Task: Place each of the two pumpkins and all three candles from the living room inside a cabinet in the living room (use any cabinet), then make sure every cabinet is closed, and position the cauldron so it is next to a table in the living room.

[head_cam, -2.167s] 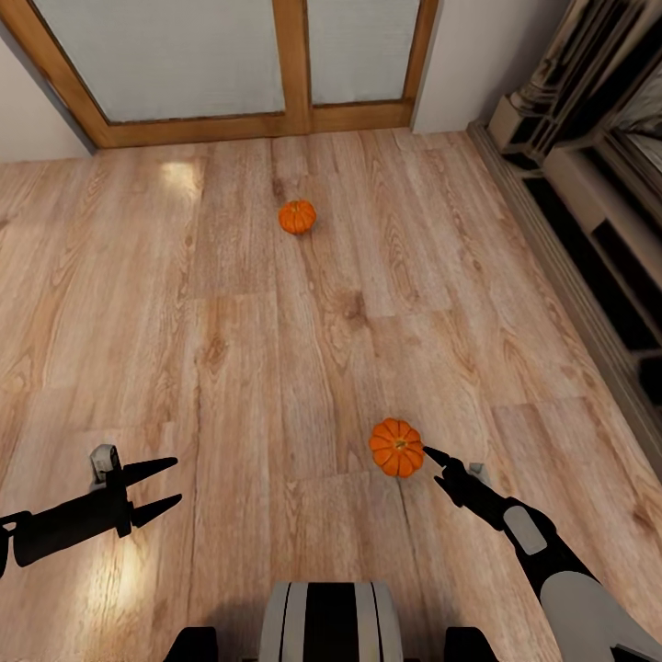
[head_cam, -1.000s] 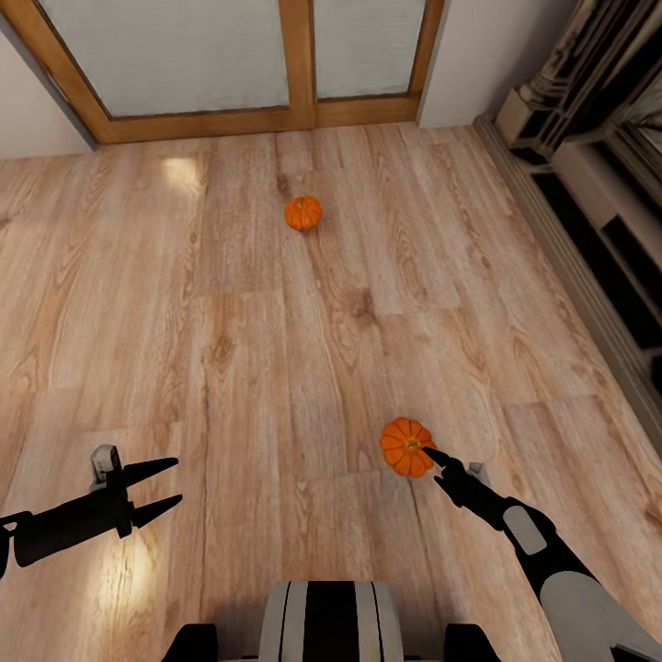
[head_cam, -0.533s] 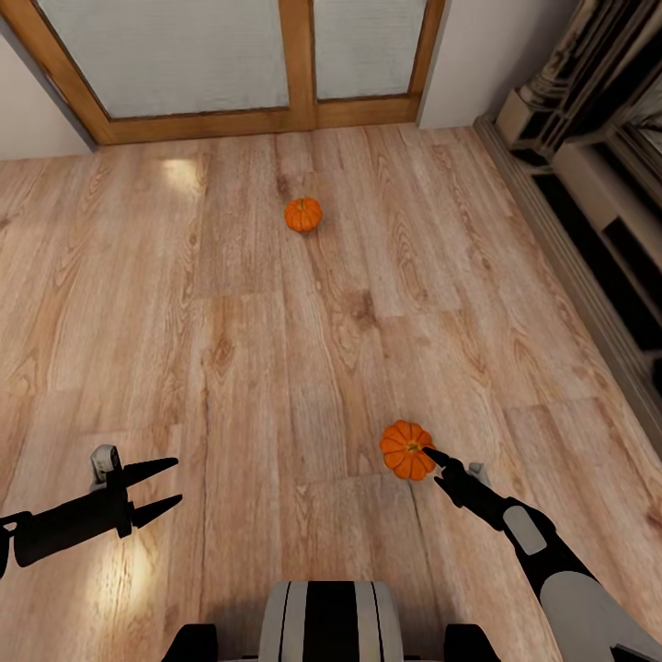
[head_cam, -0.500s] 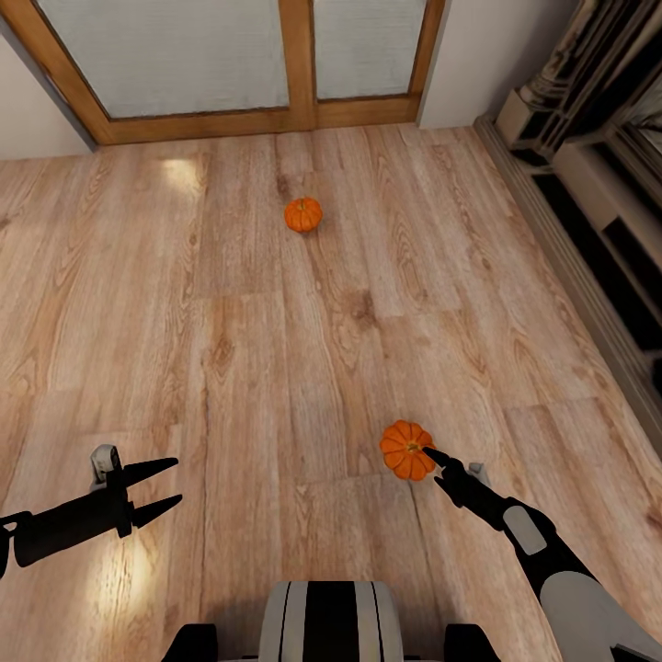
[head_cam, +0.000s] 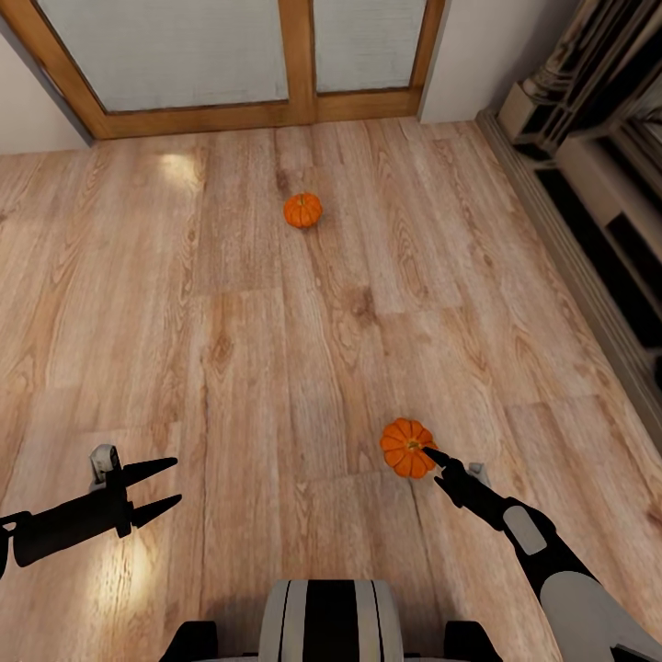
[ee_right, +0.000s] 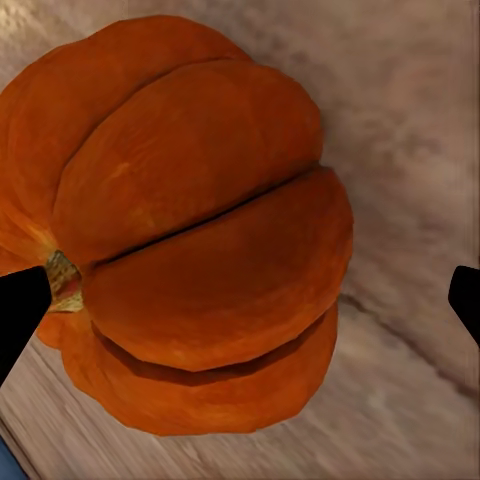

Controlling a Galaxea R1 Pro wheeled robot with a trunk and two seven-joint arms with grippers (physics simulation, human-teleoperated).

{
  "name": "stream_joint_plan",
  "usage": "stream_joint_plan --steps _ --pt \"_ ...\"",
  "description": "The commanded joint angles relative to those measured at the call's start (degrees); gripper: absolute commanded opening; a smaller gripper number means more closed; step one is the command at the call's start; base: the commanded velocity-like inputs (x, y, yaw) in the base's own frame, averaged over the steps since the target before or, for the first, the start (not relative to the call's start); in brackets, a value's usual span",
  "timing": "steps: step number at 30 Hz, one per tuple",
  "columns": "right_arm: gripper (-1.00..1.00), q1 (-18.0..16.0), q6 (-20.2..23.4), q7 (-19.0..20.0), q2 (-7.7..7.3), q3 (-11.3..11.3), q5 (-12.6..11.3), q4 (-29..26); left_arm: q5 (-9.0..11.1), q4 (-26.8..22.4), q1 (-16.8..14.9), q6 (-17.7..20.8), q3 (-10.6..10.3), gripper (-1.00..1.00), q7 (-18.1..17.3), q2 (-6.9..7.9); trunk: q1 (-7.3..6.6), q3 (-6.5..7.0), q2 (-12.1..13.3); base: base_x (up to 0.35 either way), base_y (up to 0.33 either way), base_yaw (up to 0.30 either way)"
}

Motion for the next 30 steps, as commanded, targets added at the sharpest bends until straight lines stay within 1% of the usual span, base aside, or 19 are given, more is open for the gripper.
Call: stream_joint_plan --steps 1,4,25,30 --pt "1.00 0.0 0.5 0.1 0.02 -0.2 -0.2 0.0 -0.6 0.0 0.0 0.2 0.0 1.00 -0.6 0.01 -0.01 -0.03 0.0 0.000 0.000 0.000" --pt "1.00 0.0 0.5 0.1 0.02 -0.2 -0.2 0.0 -0.6 0.0 0.0 0.2 0.0 1.00 -0.6 0.01 0.07 -0.69 -0.1 0.000 0.000 0.000" --pt "1.00 0.0 0.5 0.1 0.02 -0.2 -0.2 0.0 -0.6 0.0 0.0 0.2 -0.1 1.00 -0.6 0.00 0.07 -0.69 -0.1 0.020 0.015 0.000" --pt "1.00 0.0 0.5 0.1 0.02 -0.2 -0.2 0.0 -0.6 0.0 0.0 0.2 -0.1 1.00 -0.6 0.01 0.07 -0.69 -0.1 0.067 0.085 0.000"
